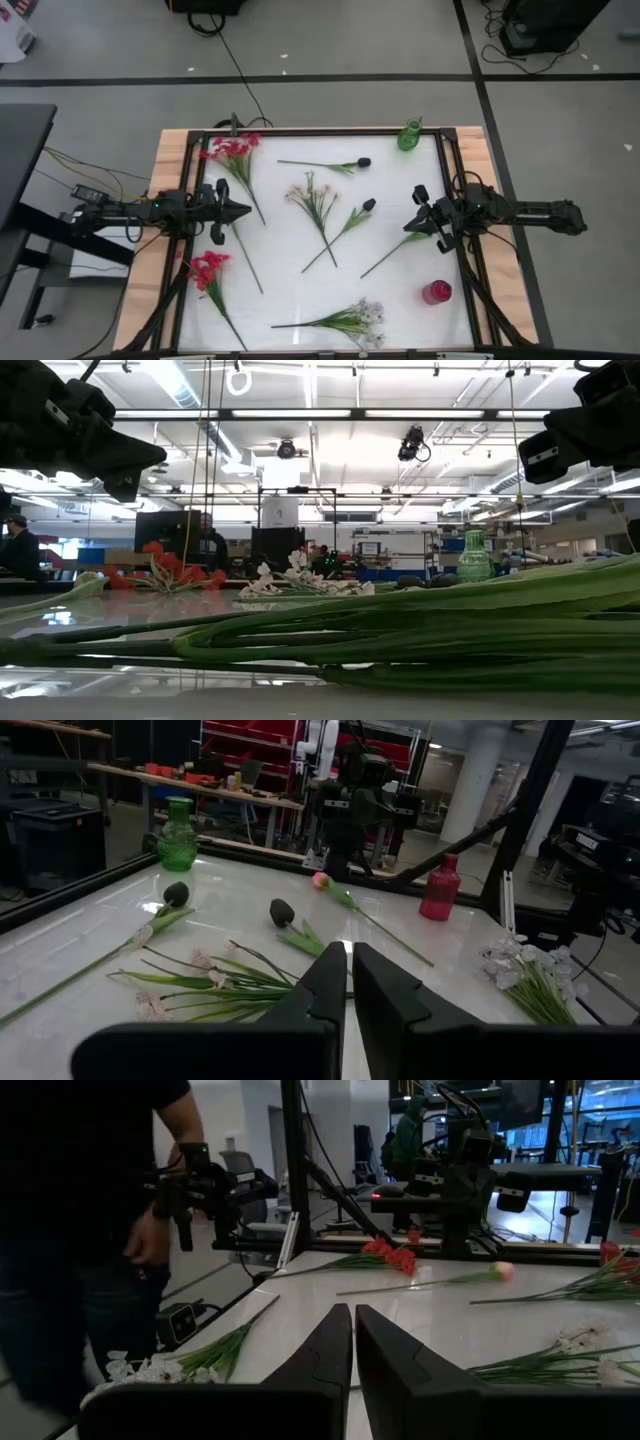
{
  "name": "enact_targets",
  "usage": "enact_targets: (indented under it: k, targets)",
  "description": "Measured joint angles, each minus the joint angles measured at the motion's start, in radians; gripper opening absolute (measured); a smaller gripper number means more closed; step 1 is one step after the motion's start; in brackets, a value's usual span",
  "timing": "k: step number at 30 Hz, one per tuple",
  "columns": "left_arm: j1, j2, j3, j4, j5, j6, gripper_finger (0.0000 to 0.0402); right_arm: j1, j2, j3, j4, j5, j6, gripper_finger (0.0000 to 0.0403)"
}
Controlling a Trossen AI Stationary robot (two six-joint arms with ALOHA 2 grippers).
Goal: Sort flowers into vase by color
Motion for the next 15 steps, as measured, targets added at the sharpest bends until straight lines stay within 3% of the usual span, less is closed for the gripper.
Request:
enact_targets:
  k: [15]
  targets:
    - [0.0,0.0,0.0,0.014,-0.033,-0.001,0.003,0.0,0.0,0.0,0.0,0.0,0.0,0.0029]
